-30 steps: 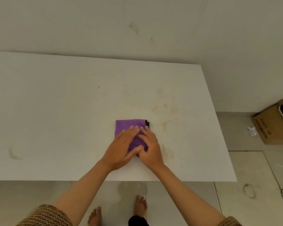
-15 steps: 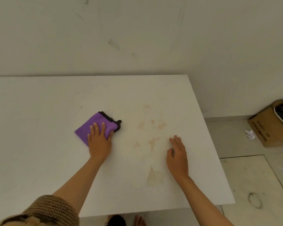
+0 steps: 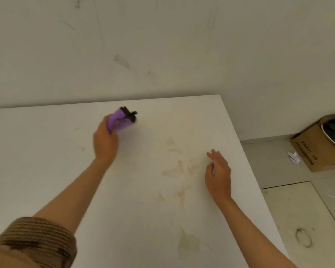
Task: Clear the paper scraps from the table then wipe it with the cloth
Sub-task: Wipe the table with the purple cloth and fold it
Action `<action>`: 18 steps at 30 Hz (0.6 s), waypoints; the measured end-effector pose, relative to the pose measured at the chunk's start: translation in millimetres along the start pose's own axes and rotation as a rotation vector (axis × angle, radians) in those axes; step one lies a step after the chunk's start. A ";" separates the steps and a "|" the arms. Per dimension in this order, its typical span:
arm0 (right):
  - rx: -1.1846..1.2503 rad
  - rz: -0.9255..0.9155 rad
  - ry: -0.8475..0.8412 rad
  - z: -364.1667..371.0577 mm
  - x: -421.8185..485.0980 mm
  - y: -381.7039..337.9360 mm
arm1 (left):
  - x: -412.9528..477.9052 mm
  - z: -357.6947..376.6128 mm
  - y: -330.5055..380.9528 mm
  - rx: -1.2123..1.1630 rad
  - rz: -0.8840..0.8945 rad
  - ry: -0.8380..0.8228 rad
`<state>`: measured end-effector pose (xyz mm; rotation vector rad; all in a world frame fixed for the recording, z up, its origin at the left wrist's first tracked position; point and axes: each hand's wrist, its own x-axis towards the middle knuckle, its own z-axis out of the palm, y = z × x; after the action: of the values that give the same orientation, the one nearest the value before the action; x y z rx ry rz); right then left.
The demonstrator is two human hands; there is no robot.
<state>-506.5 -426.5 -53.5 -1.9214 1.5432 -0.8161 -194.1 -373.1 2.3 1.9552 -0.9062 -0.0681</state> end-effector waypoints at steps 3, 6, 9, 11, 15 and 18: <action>-0.013 0.068 -0.052 11.0 30.6 0.2 | 46.2 -3.1 -26.3 0.128 -0.042 0.023; -0.083 0.083 -0.128 22.5 51.5 2.7 | 58.7 17.3 -45.2 0.201 -0.184 -0.157; -0.146 0.064 -0.141 31.0 62.8 2.8 | 49.2 47.6 -61.5 0.393 -0.194 -0.378; -0.147 0.072 -0.111 34.8 64.5 1.3 | 49.1 63.9 -63.2 0.524 -0.151 -0.362; -0.128 0.109 -0.027 40.2 62.7 -1.2 | 71.0 93.9 -47.8 0.698 -0.190 -0.367; -0.104 0.126 -0.026 40.8 64.1 0.2 | 78.0 127.9 -30.4 0.663 -0.001 -0.489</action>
<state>-466.1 -487.7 -73.2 -1.8774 1.7014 -0.6662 -170.9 -506.9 -67.9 2.6142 -1.3707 -0.2859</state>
